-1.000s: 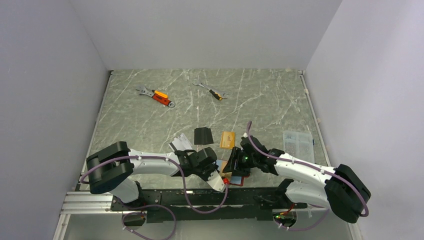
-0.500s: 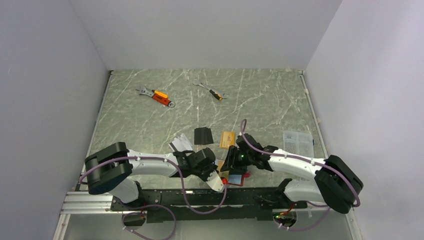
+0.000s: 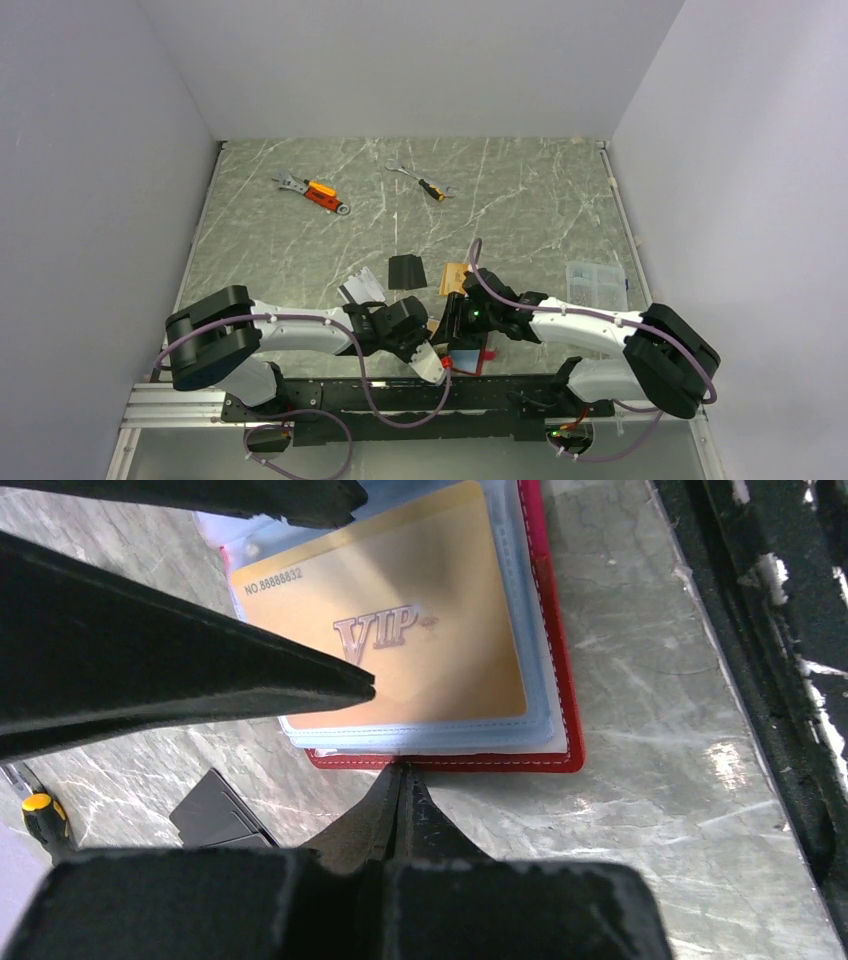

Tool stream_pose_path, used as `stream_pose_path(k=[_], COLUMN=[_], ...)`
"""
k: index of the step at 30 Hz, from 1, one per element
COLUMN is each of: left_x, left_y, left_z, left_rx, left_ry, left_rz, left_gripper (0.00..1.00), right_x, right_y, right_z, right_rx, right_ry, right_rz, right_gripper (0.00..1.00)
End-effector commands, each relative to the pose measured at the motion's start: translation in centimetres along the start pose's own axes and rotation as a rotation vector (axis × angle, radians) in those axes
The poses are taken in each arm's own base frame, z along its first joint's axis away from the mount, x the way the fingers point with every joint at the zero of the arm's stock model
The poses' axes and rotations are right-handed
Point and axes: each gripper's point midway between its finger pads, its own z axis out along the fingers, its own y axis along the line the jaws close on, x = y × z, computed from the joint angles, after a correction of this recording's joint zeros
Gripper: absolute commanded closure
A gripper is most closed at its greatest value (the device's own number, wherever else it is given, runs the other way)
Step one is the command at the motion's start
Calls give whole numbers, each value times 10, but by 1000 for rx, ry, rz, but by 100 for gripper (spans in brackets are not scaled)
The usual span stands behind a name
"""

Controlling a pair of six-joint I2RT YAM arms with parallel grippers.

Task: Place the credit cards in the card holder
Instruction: Insert the credit card into the card holder.

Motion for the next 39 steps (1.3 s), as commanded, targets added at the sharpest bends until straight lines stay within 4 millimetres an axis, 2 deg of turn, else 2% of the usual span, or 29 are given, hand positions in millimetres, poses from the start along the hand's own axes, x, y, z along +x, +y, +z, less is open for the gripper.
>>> stream_pose_path(k=[1,6,11,16,19,25,29,35,39], left_x=[18,22,21,20,19,16,15,13,10], left_y=[-25,-29,-30,-32,-32,-30,-30,-29,-28], left_z=[-5,-7,-11,-13,-13,-15,-15,-16,-17], left_rx=[72,72,66,67,68,63,60,61,67], left_ry=[60,67,61,50,48,33,29,21,12], left_rz=[-15,-20,-34,-44,-47,-53,-55,-57,-67], left_gripper=[100,100,100,100,100,100,100,100,100], right_x=[-12,-12,-14,-19,-21,-12,-10,-17,-25], right_y=[10,3,7,18,20,5,1,11,26], right_z=[-12,-13,1,9,5,-10,-4,8,11], right_rx=[-21,-22,-31,-38,-24,-10,-9,-5,-25], right_ry=[-56,-70,-47,-34,-39,-56,-49,-36,-37], right_rz=[-16,6,15,-5,-16,0,13,-1,-21], right_gripper=[48,50,55,56,55,54,54,55,55])
